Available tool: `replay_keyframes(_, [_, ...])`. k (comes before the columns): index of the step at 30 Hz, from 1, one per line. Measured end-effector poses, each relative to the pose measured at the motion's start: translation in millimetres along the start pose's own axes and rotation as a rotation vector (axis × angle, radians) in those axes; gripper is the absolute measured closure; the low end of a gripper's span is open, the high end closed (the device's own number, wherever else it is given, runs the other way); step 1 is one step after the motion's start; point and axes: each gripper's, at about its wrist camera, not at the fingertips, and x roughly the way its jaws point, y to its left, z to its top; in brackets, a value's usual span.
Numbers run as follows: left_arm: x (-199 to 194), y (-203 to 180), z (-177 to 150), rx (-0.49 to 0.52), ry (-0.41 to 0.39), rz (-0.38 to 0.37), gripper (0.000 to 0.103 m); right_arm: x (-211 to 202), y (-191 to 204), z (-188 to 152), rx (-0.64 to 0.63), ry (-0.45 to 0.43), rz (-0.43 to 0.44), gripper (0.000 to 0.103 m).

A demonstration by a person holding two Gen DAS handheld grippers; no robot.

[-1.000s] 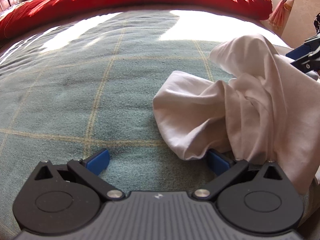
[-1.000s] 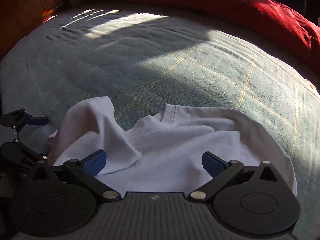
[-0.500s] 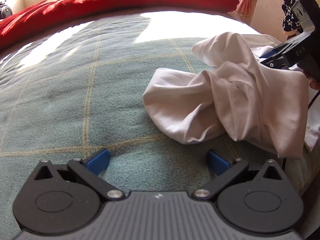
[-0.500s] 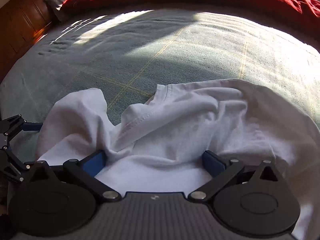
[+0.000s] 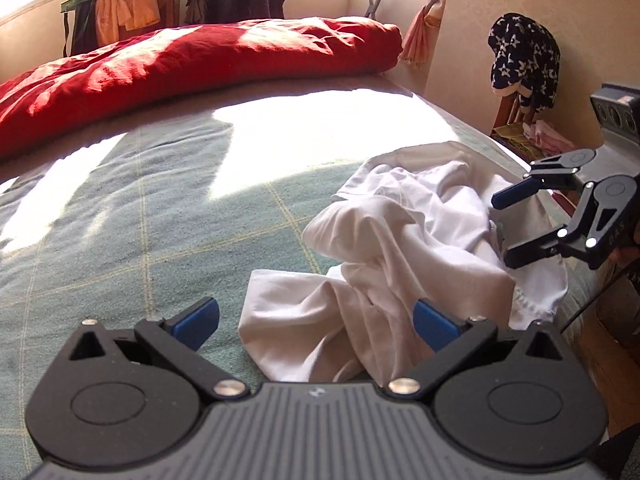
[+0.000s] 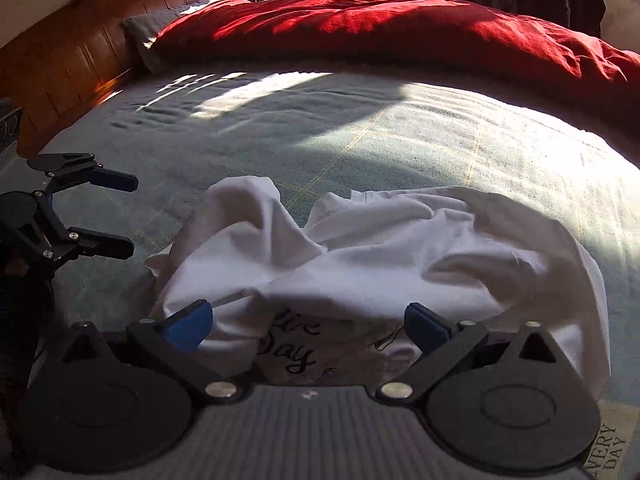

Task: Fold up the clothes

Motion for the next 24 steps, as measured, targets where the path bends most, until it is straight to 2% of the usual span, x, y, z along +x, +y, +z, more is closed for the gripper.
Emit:
replay_keyframes(3, [25, 14, 16, -0.105, 0.001, -0.130, 0.001, -9, 8, -8, -0.013, 0.005, 0.001, 0.000])
replay_keyframes(8, [76, 41, 24, -0.277, 0.081, -0.266, 0.001, -20, 15, -21, -0.012, 0.009, 0.002, 0.000])
replay_keyframes(11, [91, 37, 21, -0.336, 0.111, -0.332, 0.002, -23, 15, -27, -0.001, 0.013, 0.000, 0.000])
replay_keyframes(14, [85, 14, 23, -0.274, 0.071, -0.399, 0.002, -25, 12, -31, 0.005, 0.012, -0.015, 0.000])
replay_keyframes(19, [62, -36, 29, -0.097, -0.007, -0.487, 0.002, -30, 5, -35, 0.030, 0.005, -0.037, 0.000])
replay_keyframes(24, [69, -67, 19, -0.012, 0.043, -0.518, 0.002, -39, -8, -48, 0.071, 0.011, -0.075, 0.000])
